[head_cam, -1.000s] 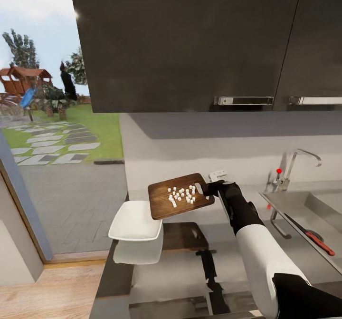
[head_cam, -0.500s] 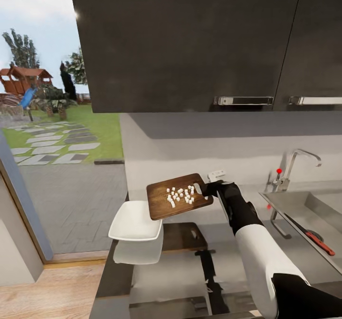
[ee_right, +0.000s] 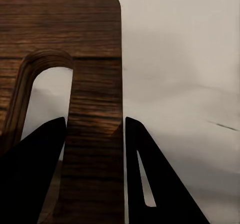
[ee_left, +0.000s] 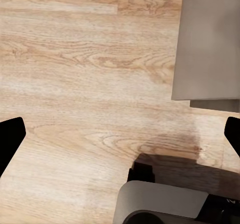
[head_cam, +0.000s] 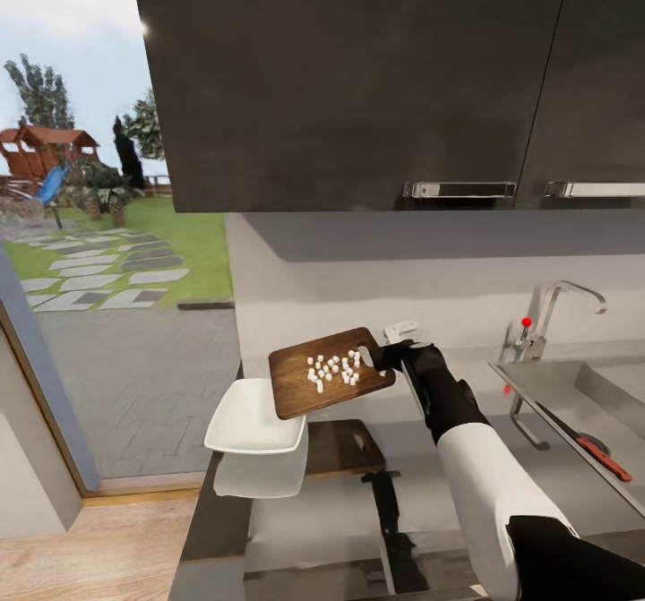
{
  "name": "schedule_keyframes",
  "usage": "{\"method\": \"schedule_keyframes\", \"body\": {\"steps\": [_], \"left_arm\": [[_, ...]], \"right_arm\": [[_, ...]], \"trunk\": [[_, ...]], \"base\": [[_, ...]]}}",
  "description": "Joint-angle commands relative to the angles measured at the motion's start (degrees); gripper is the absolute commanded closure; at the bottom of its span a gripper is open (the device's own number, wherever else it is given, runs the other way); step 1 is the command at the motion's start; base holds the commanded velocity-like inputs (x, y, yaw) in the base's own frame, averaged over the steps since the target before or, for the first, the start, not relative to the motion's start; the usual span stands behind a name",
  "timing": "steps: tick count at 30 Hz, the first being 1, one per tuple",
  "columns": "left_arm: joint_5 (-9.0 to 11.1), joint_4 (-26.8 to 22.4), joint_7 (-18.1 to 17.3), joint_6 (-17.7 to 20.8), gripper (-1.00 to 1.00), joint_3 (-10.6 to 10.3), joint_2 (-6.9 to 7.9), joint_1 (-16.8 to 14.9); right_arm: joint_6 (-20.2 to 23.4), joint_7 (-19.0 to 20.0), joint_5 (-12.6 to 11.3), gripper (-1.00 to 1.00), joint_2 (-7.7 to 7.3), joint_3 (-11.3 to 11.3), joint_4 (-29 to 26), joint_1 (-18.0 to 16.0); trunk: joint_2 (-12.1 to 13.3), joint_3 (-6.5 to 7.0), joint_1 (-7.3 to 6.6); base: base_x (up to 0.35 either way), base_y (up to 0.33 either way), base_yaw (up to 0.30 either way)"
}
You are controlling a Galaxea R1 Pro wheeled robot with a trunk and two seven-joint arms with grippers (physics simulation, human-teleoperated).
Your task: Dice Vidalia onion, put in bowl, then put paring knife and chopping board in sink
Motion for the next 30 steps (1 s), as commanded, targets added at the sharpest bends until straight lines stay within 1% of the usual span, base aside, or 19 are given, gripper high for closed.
{"method": "schedule_keyframes", "body": {"steps": [1,9,10,12,16,21,30], "left_arm": [[0.5,0.2,0.0,-0.4,-1.00,-0.5,-0.02,-0.1],[0.5,0.2,0.0,-0.4,-1.00,-0.5,-0.05,-0.1],[0.4,-0.1,0.1,-0.7,-1.00,-0.7,-0.02,-0.1],[0.4,-0.1,0.1,-1.4,-1.00,-0.7,-0.02,-0.1],[0.4,-0.2,0.1,-2.1,-1.00,-0.7,0.09,-0.1],[0.5,-0.1,0.1,-3.7,-1.00,-0.8,0.33,-0.1],[0.6,0.0,0.1,-6.6,-1.00,-0.8,0.42,-0.1]], "right_arm": [[0.2,0.5,0.6,1.00,0.10,-0.3,-0.1,0.0],[0.2,0.5,0.6,1.00,0.21,-0.3,0.0,-0.1],[-0.2,0.8,0.4,1.00,0.54,-0.6,-0.1,-0.4],[-0.2,1.0,0.4,1.00,1.18,-0.5,-0.1,-0.4],[-0.4,0.7,0.4,1.00,1.18,-0.4,-0.2,-0.4],[-1.9,0.7,0.4,1.00,1.18,-0.2,-0.9,-0.4],[-2.1,0.4,0.6,1.00,1.18,0.1,-1.0,-0.4]], "trunk": [[-0.1,-0.08,0.01],[-0.1,-0.08,0.01],[-0.1,-0.08,0.01],[-0.1,-0.08,0.01],[-0.1,-0.08,0.01],[-0.1,-0.08,0.01],[-0.1,-0.08,0.01]], "base": [[0.000,0.000,0.000],[0.000,0.000,0.000],[0.000,0.000,0.000],[0.000,0.000,0.000],[0.000,0.000,0.000],[0.000,0.000,0.000],[0.000,0.000,0.000]]}}
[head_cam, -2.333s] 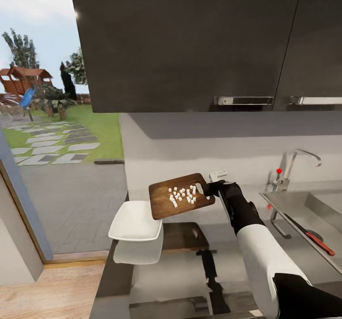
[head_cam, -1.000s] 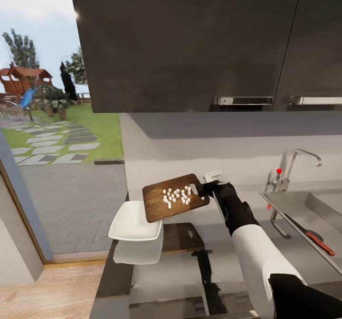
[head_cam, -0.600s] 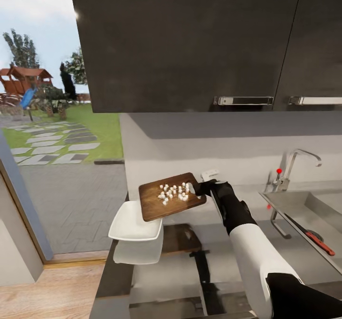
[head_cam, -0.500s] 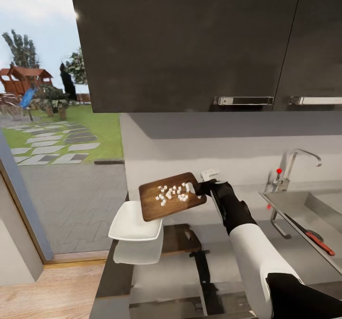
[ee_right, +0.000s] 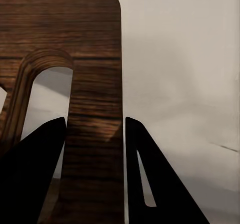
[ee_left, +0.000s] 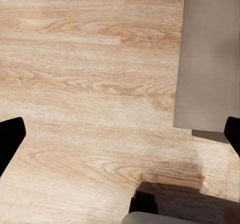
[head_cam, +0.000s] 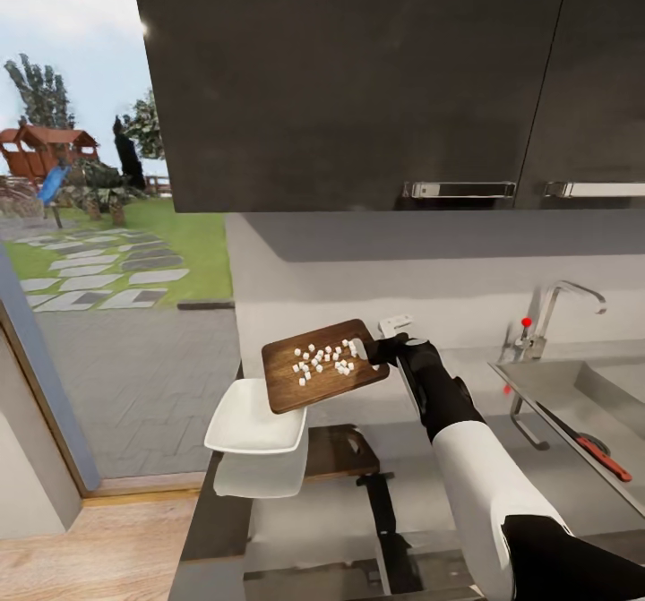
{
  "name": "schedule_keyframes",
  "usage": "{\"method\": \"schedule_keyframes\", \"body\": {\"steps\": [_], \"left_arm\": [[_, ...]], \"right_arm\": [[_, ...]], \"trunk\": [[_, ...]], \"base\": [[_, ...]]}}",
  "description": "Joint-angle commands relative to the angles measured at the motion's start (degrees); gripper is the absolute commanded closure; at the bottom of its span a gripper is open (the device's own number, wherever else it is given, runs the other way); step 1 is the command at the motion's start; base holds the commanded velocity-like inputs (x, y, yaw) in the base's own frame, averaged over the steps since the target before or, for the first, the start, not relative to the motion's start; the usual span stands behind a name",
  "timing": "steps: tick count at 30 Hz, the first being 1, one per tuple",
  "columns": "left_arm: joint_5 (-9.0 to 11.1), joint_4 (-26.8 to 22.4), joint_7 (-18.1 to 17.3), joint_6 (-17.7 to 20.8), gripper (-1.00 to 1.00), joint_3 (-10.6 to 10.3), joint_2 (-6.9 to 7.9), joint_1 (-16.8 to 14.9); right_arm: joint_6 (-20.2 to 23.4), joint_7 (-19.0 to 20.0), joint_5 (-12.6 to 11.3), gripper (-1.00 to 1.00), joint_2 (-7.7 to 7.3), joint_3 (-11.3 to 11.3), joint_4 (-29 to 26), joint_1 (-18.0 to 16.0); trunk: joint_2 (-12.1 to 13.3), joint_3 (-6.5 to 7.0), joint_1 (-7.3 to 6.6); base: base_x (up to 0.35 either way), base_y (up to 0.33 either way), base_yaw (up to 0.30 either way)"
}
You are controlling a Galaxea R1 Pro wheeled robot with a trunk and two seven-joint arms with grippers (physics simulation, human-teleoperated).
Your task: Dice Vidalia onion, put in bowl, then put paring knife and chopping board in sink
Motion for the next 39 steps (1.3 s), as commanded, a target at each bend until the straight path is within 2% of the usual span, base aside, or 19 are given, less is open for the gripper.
{"method": "schedule_keyframes", "body": {"steps": [1,11,26,33,37,39], "left_arm": [[0.4,0.2,0.0,-0.7,-1.00,-0.5,-0.02,-0.1],[0.4,0.2,0.0,-3.8,-1.00,-0.5,-0.02,-0.1],[0.4,0.2,0.0,-3.8,-1.00,-0.5,0.00,-0.1],[0.4,0.3,0.0,-3.8,-1.00,-0.5,-0.02,-0.1],[0.4,0.2,-0.1,-3.8,-1.00,-0.5,-0.02,-0.1],[0.4,0.3,-0.1,-3.8,-1.00,-0.5,-0.02,-0.1]], "right_arm": [[0.2,0.5,0.6,1.00,0.08,-0.3,-0.1,0.0],[0.4,-0.2,1.0,1.00,0.08,0.1,0.0,0.0],[0.5,-1.6,1.0,1.00,0.08,0.2,0.0,0.0],[0.6,-2.1,1.0,1.00,0.08,2.8,0.0,0.0],[0.6,-2.4,1.0,1.00,0.08,3.2,0.0,0.0],[0.6,-2.5,1.0,1.00,0.08,3.3,0.1,0.0]], "trunk": [[-0.1,-0.08,0.01],[-0.1,0.20,0.01],[-0.1,1.40,0.01],[-0.1,1.99,0.01],[-0.1,2.31,0.01],[0.7,2.80,-0.43]], "base": [[0.000,0.000,0.000],[0.000,0.000,0.000],[0.000,0.000,0.000],[0.000,0.000,0.000],[0.000,0.000,0.000],[0.000,0.000,0.000]]}}
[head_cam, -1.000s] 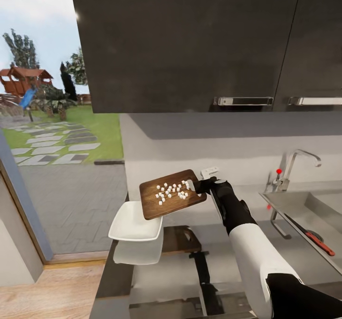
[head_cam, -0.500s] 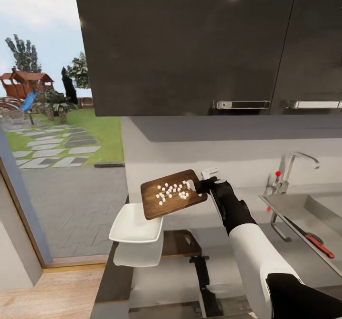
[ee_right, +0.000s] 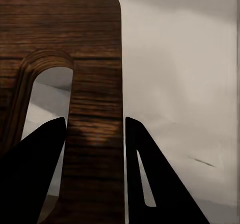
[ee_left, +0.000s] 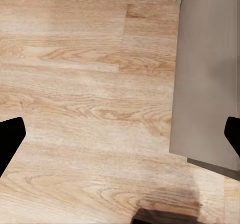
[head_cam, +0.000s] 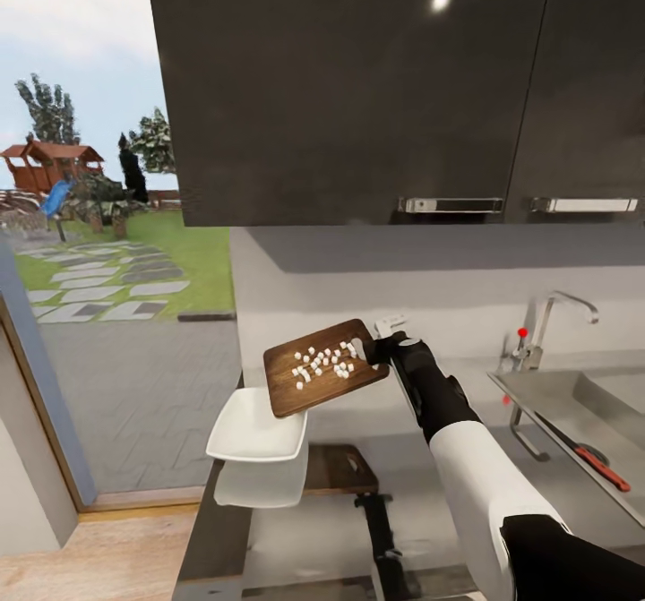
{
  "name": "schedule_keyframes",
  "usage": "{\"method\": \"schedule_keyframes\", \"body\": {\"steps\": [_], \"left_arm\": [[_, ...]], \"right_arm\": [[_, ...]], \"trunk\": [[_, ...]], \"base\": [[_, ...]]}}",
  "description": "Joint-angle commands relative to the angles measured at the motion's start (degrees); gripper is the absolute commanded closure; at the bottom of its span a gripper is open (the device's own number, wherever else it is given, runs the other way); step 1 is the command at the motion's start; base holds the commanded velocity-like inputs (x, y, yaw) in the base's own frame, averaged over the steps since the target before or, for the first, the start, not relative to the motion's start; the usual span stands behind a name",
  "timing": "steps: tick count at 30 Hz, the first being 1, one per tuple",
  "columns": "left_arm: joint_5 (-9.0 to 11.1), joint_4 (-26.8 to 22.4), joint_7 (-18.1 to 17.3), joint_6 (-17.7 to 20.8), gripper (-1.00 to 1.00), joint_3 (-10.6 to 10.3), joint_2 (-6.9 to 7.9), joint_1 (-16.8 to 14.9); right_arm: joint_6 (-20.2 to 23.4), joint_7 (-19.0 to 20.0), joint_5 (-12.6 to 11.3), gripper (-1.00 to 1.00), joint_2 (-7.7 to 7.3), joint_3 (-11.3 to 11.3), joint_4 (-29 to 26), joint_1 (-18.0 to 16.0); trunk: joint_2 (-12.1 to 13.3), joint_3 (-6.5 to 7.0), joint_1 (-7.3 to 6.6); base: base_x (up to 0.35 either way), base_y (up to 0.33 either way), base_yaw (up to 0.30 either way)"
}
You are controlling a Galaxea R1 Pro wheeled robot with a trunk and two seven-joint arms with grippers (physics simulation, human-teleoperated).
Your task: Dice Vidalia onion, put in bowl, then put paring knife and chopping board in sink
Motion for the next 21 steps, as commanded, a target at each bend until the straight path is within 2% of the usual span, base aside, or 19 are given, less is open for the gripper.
{"method": "schedule_keyframes", "body": {"steps": [1,4,17,21], "left_arm": [[0.4,0.2,0.0,-0.4,-1.00,-0.5,-0.02,-0.1],[0.4,0.2,0.0,-0.4,-1.00,-0.5,-0.01,-0.1],[0.4,0.2,0.0,-0.3,-1.00,-0.5,-0.02,-0.1],[0.4,0.2,0.0,-0.3,-1.00,-0.5,-0.02,-0.1]], "right_arm": [[0.2,0.5,0.6,1.00,0.05,-0.1,-0.1,0.0],[0.2,0.4,0.6,1.00,0.05,-0.1,0.0,0.0],[0.2,0.4,0.6,1.00,0.05,0.0,0.0,0.0],[0.2,0.4,0.6,1.00,0.05,0.0,0.1,0.0]], "trunk": [[0.4,0.17,-0.21],[1.6,0.90,-0.87],[1.6,1.60,-0.87],[3.2,2.50,-1.75]], "base": [[0.000,0.000,0.000],[0.000,0.000,0.000],[0.000,0.000,0.000],[0.000,0.000,0.000]]}}
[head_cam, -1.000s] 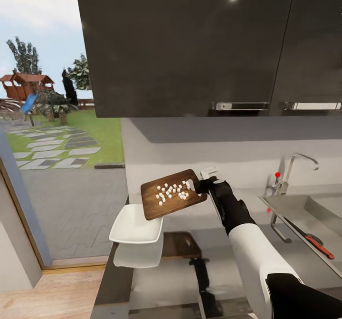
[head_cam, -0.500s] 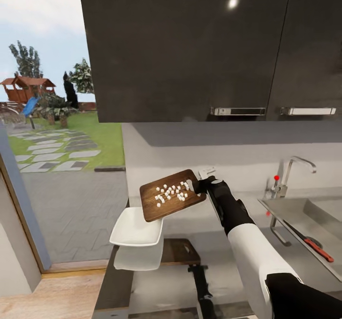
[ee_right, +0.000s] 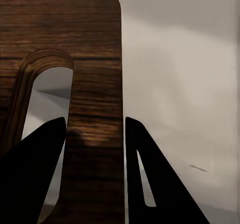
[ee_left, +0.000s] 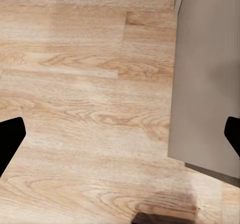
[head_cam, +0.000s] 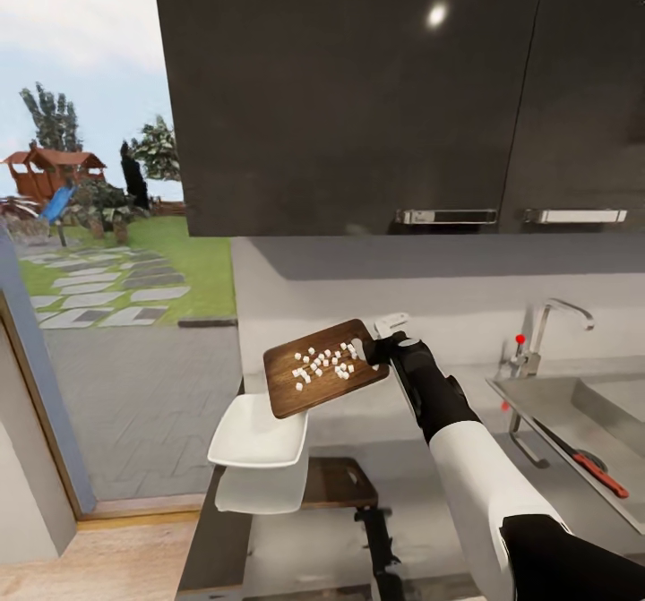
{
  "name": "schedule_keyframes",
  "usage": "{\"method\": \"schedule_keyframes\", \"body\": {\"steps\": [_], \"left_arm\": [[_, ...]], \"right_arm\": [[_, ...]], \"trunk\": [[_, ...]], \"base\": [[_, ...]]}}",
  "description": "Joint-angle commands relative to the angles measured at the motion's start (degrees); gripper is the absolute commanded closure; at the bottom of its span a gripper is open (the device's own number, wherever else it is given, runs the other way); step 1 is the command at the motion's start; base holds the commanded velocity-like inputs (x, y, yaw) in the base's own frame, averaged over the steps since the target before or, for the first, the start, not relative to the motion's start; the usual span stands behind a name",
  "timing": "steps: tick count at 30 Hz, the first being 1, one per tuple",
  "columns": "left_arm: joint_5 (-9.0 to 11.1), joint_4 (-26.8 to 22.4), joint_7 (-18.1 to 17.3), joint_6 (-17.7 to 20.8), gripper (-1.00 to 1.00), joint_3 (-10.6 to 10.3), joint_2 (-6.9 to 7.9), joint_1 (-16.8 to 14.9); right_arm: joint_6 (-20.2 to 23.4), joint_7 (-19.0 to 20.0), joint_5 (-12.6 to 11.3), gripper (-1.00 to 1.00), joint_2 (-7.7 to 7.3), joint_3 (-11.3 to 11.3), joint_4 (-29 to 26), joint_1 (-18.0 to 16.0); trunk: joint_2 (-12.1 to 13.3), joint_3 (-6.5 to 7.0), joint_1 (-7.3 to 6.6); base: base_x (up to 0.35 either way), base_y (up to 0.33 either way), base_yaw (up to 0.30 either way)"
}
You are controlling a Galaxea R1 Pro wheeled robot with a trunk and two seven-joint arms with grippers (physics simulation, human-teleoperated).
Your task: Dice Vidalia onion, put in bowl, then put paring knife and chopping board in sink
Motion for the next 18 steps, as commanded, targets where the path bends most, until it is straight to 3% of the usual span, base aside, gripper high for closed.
{"method": "schedule_keyframes", "body": {"steps": [1,12,18], "left_arm": [[0.4,0.2,0.0,-0.4,-1.00,-0.5,-0.02,-0.1],[0.4,0.2,0.1,-0.3,-1.00,-0.5,-0.02,-0.1],[0.4,0.2,0.0,-0.4,-1.00,-0.5,-0.02,-0.1]], "right_arm": [[0.2,0.5,0.6,1.00,0.04,-0.2,-0.1,0.0],[0.2,0.5,0.6,1.00,0.04,-0.2,0.0,0.0],[0.2,0.5,0.6,1.00,0.04,-0.2,0.0,0.0]], "trunk": [[0.3,0.13,-0.21],[4.8,2.46,-2.63],[4.8,2.60,-2.63]], "base": [[0.000,0.000,0.000],[0.000,0.000,0.000],[0.000,0.000,0.000]]}}
